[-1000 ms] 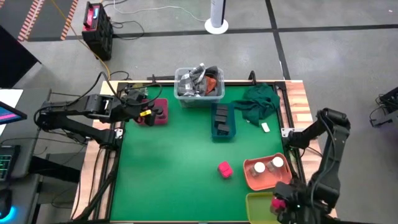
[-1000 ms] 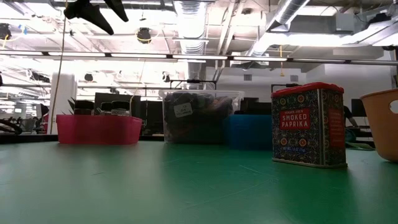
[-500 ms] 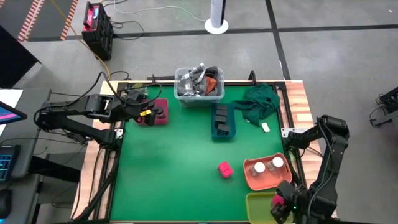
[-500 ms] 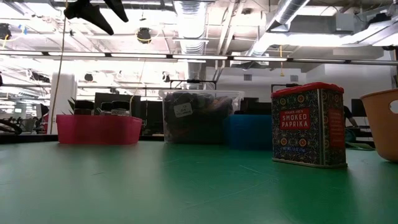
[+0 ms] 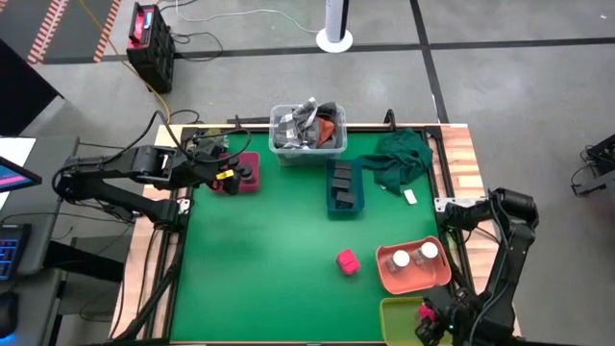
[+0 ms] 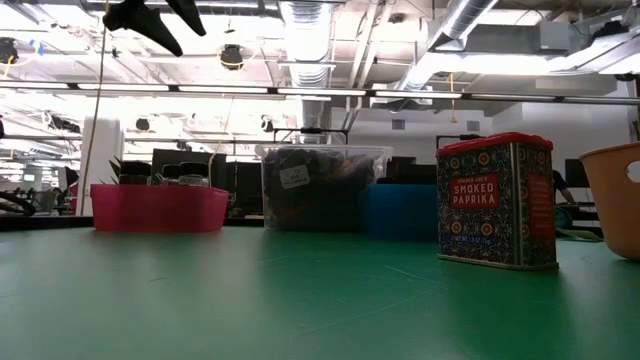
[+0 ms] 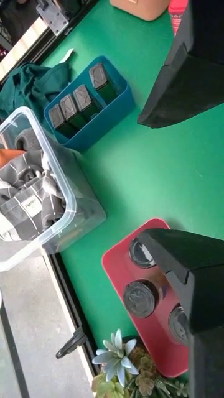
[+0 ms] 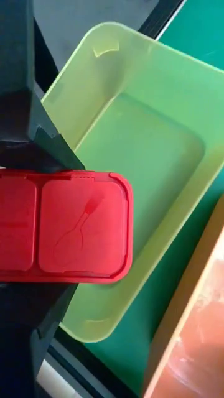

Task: Sort spices by type
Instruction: Put the red seasoning can into the yellow bin

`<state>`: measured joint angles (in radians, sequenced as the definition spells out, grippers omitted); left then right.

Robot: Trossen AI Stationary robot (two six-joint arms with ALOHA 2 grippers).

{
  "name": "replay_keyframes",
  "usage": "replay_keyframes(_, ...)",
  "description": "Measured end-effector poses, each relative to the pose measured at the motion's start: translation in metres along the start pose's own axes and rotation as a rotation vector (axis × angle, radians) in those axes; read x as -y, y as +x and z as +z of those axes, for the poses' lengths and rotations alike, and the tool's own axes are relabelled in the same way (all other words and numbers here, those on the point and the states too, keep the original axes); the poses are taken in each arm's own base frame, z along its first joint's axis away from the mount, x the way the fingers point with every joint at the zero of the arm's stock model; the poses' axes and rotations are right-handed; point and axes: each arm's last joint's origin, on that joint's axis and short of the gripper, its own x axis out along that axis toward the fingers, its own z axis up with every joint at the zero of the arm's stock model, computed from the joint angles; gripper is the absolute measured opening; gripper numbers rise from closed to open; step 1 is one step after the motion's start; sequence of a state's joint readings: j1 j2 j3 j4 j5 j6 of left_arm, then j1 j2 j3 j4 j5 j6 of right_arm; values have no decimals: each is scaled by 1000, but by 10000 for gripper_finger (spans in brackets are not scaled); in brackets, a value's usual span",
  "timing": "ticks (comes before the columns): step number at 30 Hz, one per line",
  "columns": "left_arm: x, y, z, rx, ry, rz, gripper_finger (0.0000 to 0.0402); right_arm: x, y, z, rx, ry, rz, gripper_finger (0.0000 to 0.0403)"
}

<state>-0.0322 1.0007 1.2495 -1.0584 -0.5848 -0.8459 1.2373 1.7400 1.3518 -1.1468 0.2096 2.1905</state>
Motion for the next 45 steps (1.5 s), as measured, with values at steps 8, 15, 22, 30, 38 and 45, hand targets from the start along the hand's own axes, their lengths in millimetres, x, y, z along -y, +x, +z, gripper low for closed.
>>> replay_keyframes(8, 0, 0, 0, -7, 12, -5, 263, -3, 12, -6, -3, -28, -34, 251)
replay_keyframes(15, 0, 0, -1, -20, 12, -16, 263, -6, 13, -11, -36, -52, 3, 279)
replay_keyframes(22, 0, 0, -1, -20, 16, -17, 263, -4, 13, -11, -41, -60, -17, 363)
replay_keyframes(30, 1, 0, -1, -28, 15, -25, 263, 2, -15, 4, -92, -145, -8, 392)
replay_keyframes(38, 1, 0, -1, -50, 11, -47, 263, 15, -58, 64, -92, -264, 22, 388)
replay_keyframes(45, 2, 0, -2, -61, -9, -57, 263, 6, -62, 143, 10, -381, 23, 388)
